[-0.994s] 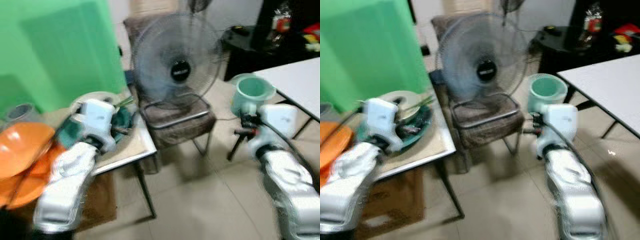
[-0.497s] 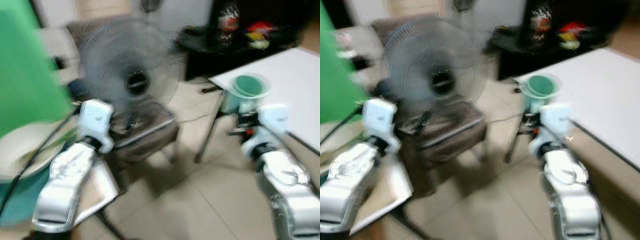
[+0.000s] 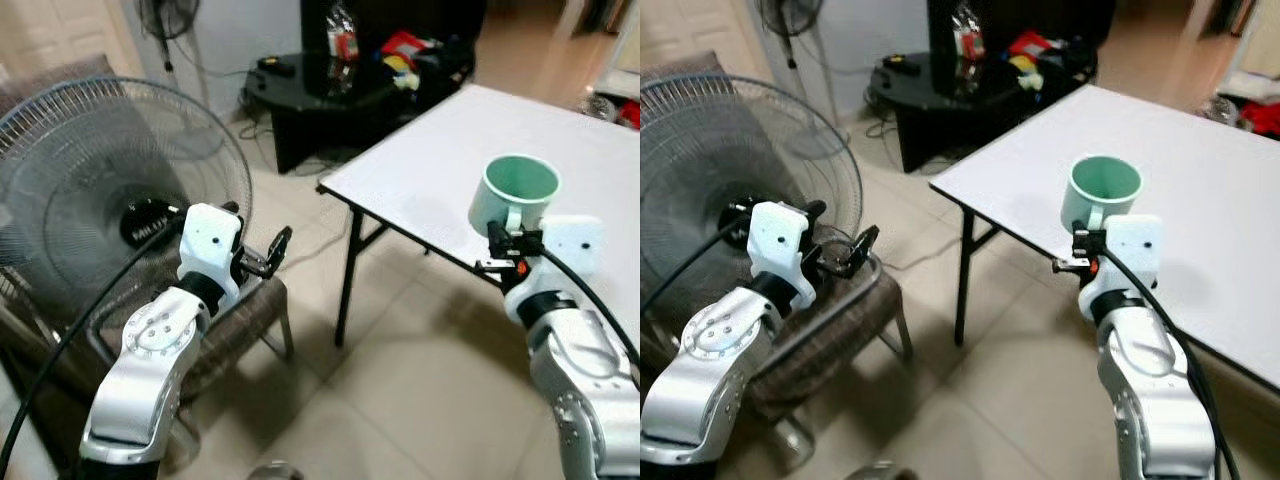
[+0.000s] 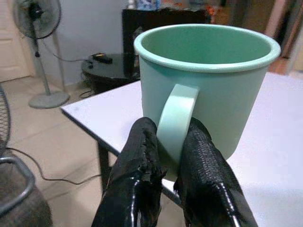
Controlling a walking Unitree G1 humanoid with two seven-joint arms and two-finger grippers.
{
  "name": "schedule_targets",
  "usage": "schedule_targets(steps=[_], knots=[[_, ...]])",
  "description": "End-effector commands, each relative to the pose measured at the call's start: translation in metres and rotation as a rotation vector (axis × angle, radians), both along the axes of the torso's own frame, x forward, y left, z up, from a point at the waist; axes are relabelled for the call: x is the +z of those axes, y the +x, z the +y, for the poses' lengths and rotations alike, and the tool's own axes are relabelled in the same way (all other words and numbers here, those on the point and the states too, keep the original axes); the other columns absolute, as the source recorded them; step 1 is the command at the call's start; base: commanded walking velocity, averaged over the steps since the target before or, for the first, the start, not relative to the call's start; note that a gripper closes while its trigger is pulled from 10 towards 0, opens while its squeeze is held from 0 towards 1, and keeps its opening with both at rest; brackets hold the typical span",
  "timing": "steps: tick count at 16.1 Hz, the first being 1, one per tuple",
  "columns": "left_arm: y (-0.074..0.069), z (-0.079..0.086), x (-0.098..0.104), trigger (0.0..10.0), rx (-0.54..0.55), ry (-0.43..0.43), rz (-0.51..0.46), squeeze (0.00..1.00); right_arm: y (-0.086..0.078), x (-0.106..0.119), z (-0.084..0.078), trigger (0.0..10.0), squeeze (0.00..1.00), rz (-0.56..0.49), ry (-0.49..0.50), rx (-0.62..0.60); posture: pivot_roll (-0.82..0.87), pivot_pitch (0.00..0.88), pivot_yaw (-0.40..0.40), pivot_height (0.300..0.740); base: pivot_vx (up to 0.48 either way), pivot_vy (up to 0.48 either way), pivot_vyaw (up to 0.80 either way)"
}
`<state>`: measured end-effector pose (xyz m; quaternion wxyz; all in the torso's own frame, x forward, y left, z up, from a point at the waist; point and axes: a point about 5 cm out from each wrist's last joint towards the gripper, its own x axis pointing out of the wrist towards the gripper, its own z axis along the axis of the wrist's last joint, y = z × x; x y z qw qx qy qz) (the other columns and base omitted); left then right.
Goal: Setting the table
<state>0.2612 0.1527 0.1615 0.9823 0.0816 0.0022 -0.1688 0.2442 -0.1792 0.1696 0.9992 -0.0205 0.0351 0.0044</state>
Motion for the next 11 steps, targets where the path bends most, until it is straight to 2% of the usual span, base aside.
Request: schedule_targets(steps=[1, 10, 11], knots=[[0.0026, -0.0001, 0.0043, 10.0, -0.006, 0.001, -0.013, 0.0, -0.0001, 0.0052, 0.0009, 10.0, 0.0, -0.02, -0.001, 0.009, 0.01, 0.0, 0.039, 0.74, 0.442, 0.0, 0.0], [0.0013, -0.0021, 0.003, 10.0, -0.031, 0.003, -0.006, 0.0, -0.0025, 0.005, 0.0045, 10.0, 0.0, -0.02, 0.018, 0.021, 0.01, 0.0, 0.037, 0.74, 0.442, 0.0, -0.8], [0.0014, -0.0022, 0.0029, 10.0, -0.032, 0.003, -0.005, 0.0, -0.0026, 0.0051, 0.0051, 10.0, 0.0, -0.022, 0.021, 0.026, 0.01, 0.0, 0.037, 0.74, 0.424, 0.0, 0.0]])
